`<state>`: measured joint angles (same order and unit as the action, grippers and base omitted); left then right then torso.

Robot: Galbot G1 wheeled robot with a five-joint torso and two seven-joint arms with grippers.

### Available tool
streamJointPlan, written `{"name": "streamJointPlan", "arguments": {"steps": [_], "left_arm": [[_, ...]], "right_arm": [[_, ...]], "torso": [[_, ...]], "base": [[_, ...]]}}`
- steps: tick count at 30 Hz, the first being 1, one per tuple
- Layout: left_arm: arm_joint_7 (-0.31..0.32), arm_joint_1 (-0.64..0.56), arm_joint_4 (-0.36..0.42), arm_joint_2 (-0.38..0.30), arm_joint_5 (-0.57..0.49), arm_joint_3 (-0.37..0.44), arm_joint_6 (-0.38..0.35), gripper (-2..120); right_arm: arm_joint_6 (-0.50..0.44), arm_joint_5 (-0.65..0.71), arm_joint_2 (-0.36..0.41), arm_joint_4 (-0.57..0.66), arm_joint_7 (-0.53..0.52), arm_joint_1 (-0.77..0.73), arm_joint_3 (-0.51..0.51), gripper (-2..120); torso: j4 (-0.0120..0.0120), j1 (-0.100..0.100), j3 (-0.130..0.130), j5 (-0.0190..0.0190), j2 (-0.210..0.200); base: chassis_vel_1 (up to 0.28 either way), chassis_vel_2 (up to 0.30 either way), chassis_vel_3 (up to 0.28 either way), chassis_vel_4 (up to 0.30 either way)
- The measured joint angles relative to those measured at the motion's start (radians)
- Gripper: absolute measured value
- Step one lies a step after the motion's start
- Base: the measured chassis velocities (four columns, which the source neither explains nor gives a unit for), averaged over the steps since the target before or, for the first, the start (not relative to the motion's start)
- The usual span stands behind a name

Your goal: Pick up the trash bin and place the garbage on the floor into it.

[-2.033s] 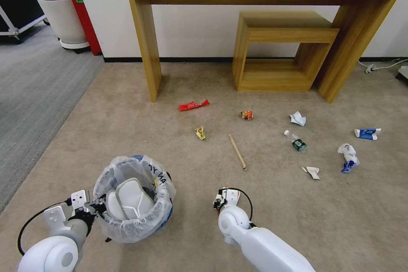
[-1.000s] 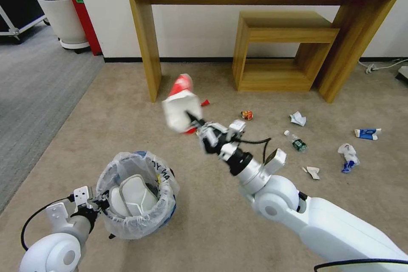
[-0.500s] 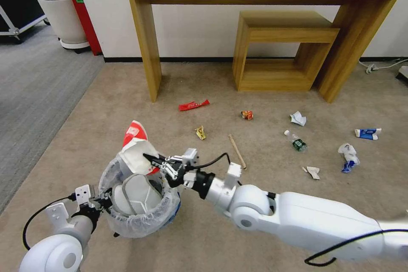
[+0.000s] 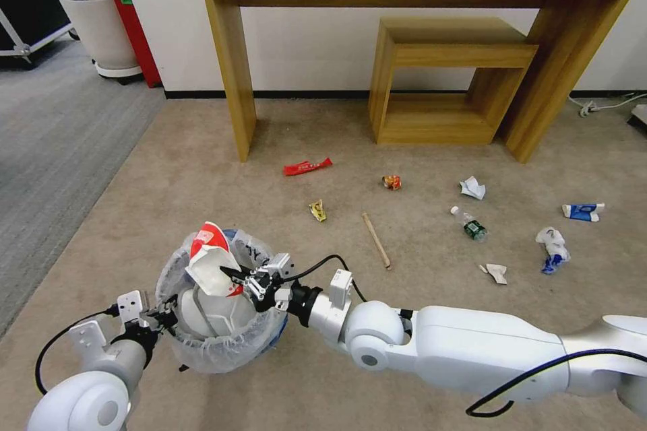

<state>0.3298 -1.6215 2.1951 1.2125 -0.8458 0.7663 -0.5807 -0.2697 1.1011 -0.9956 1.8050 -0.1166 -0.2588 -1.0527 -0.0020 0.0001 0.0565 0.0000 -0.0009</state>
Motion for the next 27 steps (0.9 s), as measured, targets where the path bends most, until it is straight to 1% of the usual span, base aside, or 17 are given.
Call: {"name": "streamJointPlan", "arguments": {"steps": [14, 15, 16, 17, 20, 21, 23, 24, 25, 26, 27], "left_arm": [[-0.003, -0.003, 0.008, 0.003, -0.001, 0.000, 0.003, 1], [-0.003, -0.003, 0.006, 0.003, -0.001, -0.001, 0.003, 1], [-0.003, -0.003, 0.004, 0.003, 0.000, -0.001, 0.004, 1], [-0.003, -0.003, 0.004, 0.003, 0.000, -0.001, 0.004, 1], [-0.003, -0.001, -0.002, 0.003, 0.002, -0.002, 0.004, 1], [-0.003, -0.001, -0.002, 0.003, 0.002, -0.002, 0.004, 1], [-0.003, 0.002, -0.006, 0.003, 0.003, -0.006, 0.004, 1], [-0.004, 0.002, -0.008, 0.004, 0.004, -0.007, 0.004, 1], [-0.004, 0.003, -0.009, 0.004, 0.005, -0.009, 0.004, 1], [-0.004, 0.003, -0.009, 0.004, 0.005, -0.009, 0.004, 1], [-0.004, 0.004, -0.011, 0.004, 0.006, -0.009, 0.004, 1]], "right_arm": [[0.036, -0.018, -0.031, -0.062, -0.060, -0.007, -0.032, 0], [0.039, -0.018, -0.031, -0.062, -0.064, -0.011, -0.032, 3], [0.039, -0.018, -0.029, -0.060, -0.067, -0.013, -0.032, 7], [0.039, -0.018, -0.029, -0.060, -0.067, -0.013, -0.032, 7], [0.039, -0.021, -0.023, -0.049, -0.068, -0.015, -0.028, 21], [0.039, -0.021, -0.023, -0.049, -0.068, -0.015, -0.028, 21], [0.039, -0.021, -0.016, -0.041, -0.068, -0.018, -0.024, 31], [0.039, -0.021, -0.013, -0.037, -0.069, -0.020, -0.022, 34], [0.039, -0.023, -0.009, -0.031, -0.069, -0.022, -0.021, 41], [0.039, -0.023, -0.009, -0.031, -0.069, -0.022, -0.021, 41], [0.038, -0.025, -0.006, -0.027, -0.069, -0.025, -0.020, 45]], "torso": [[0.0000, 0.000, 0.000, 0.0000, 0.000], [0.0000, 0.000, 0.000, 0.0000, 0.000], [0.0000, 0.000, 0.000, 0.0000, 0.000], [0.0000, 0.000, 0.000, 0.0000, 0.000], [0.0000, 0.000, 0.000, 0.0000, 0.000], [0.0000, 0.000, 0.000, 0.0000, 0.000], [0.0000, 0.000, 0.000, 0.0000, 0.000], [0.0000, 0.000, 0.000, 0.0000, 0.000], [0.0000, 0.000, 0.000, 0.0000, 0.000], [0.0000, 0.000, 0.000, 0.0000, 0.000], [0.0000, 0.000, 0.000, 0.0000, 0.000]], "base": [[0.000, 0.000, 0.000, 0.000], [0.000, 0.000, 0.000, 0.000], [0.000, 0.000, 0.000, 0.000], [0.000, 0.000, 0.000, 0.000], [0.000, 0.000, 0.000, 0.000], [0.000, 0.000, 0.000, 0.000], [0.000, 0.000, 0.000, 0.000], [0.000, 0.000, 0.000, 0.000], [0.000, 0.000, 0.000, 0.000], [0.000, 0.000, 0.000, 0.000], [0.000, 0.000, 0.000, 0.000]]}}
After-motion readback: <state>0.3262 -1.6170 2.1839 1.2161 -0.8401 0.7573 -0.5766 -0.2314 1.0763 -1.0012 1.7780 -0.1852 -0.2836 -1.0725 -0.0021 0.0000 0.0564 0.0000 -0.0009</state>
